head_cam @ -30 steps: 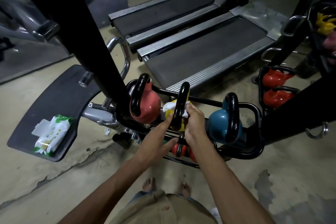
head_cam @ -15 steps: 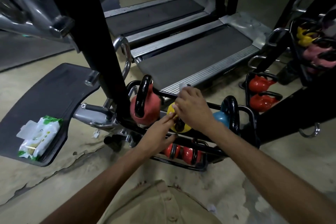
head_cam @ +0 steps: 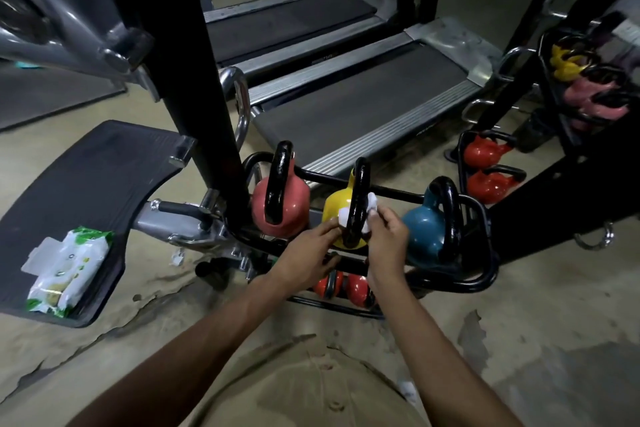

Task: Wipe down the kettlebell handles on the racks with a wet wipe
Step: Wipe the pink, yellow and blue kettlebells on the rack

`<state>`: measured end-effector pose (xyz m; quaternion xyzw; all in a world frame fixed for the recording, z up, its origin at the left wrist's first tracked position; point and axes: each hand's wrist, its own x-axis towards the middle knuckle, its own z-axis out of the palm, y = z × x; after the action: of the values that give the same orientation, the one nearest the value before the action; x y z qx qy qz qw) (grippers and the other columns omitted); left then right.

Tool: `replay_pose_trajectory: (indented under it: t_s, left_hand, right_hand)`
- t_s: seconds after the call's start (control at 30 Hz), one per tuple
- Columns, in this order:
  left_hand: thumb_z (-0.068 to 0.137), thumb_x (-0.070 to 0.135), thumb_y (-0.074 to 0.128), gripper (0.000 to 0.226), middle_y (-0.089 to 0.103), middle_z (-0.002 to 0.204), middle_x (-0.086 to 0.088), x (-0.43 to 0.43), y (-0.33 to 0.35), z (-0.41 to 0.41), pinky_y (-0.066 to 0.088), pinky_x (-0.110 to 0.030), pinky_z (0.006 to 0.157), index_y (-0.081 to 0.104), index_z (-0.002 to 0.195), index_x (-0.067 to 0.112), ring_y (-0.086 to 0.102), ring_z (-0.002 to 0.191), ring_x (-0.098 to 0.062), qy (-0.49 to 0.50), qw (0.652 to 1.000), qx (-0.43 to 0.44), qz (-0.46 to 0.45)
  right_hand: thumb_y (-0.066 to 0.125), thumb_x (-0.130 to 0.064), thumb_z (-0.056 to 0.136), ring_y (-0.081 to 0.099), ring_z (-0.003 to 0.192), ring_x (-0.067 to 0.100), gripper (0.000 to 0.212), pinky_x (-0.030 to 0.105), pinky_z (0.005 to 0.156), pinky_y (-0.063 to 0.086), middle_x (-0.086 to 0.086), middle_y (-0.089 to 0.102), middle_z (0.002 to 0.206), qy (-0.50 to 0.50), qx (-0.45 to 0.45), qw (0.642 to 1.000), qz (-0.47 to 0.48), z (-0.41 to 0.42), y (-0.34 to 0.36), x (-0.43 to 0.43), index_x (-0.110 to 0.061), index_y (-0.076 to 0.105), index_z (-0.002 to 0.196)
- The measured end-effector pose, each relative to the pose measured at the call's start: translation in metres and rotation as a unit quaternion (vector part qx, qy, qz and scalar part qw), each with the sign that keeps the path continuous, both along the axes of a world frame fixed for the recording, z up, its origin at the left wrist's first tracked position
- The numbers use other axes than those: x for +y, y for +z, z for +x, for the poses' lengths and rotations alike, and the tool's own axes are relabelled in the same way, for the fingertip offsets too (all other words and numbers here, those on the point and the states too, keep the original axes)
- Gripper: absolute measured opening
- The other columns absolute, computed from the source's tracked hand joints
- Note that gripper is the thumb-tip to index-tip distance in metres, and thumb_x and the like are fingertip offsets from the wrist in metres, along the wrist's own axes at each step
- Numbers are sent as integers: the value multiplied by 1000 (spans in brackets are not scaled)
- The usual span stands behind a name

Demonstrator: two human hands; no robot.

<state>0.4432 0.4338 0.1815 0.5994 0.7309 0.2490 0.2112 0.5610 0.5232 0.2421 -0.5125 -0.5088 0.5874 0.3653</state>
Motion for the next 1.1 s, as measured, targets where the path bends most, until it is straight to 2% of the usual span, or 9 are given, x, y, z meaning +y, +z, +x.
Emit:
replay_pose_trajectory:
  t_s: [0.17, 0.37, 0.47, 0.53, 0.67, 0.77, 0.83, 1.0, 1.1]
  left_hand:
    - [92, 28, 69, 54, 53, 143, 7, 0, -3, -5, 57, -43, 91, 55, 143, 17, 63, 116, -21, -15, 1000, 22, -6]
    - [91, 20, 72, 71, 34, 166, 9, 0, -7, -10, 49, -37, 111, 44, 156, 20, 52, 140, -20, -37, 999, 0, 2]
    - [89, 15, 73, 77, 27, 169, 14, -2, -9, -12, 47, -37, 113, 41, 158, 21, 47, 145, -17, -40, 999, -26, 3]
    - [88, 15, 73, 77, 29, 168, 12, -1, -10, -12, 51, -38, 108, 41, 158, 23, 52, 140, -18, -38, 999, -21, -1]
    - [90, 18, 72, 68, 33, 165, 13, 2, -7, -12, 57, -41, 92, 47, 153, 22, 64, 120, -21, -39, 999, 3, -3]
    - [91, 21, 71, 62, 37, 161, 14, 0, -10, -16, 59, -43, 83, 49, 149, 23, 67, 110, -20, -56, 998, -2, 11]
    - [90, 22, 71, 62, 41, 158, 12, -1, -12, -17, 59, -44, 79, 49, 148, 23, 68, 106, -23, -58, 998, -6, 18]
    - [88, 23, 70, 59, 46, 154, 12, 0, -16, -14, 58, -44, 87, 52, 145, 24, 65, 116, -22, -39, 998, -33, 26]
    - [91, 25, 71, 64, 38, 162, 14, 1, -17, -14, 57, -42, 94, 48, 150, 28, 62, 124, -18, -31, 999, -30, 3]
  right_hand:
    - [48, -10, 107, 70, 83, 8, 30, 23, 76, 54, -5, 76, 89, 7, 47, 995, -93, -5, 11, 3, -21, 71, 92]
    - [59, -15, 103, 68, 104, 6, 23, 29, 91, 56, -3, 75, 110, -27, -20, 995, 94, -3, 1, -6, -15, 74, 120]
    - [63, -12, 101, 60, 123, 7, 24, 27, 104, 51, -2, 64, 130, 47, -102, 954, 277, -1, -2, -7, -14, 75, 122]
    - [65, -7, 98, 52, 133, 17, 21, 31, 113, 44, 5, 59, 137, 153, -204, 857, 448, 6, -8, -2, -9, 74, 117]
    - [68, -23, 90, 53, 133, 31, 12, 62, 118, 31, 9, 70, 109, 330, -437, 563, 619, -5, 9, 31, -13, 75, 91]
    - [57, -34, 96, 59, 119, 32, 30, 68, 121, 20, 5, 71, 91, 434, -523, 436, 590, -21, 35, 35, -15, 78, 86]
    - [51, -32, 98, 59, 113, 28, 30, 65, 123, 19, 2, 70, 93, 458, -518, 396, 604, -18, 38, 34, -17, 77, 92]
    - [70, -17, 85, 56, 106, 28, 22, 48, 101, 43, 5, 64, 104, 396, -418, 496, 650, 16, 26, 25, -15, 72, 106]
    - [77, -8, 86, 54, 105, 21, 20, 33, 88, 47, 4, 60, 108, 285, -335, 697, 566, 28, 12, 8, -15, 73, 105]
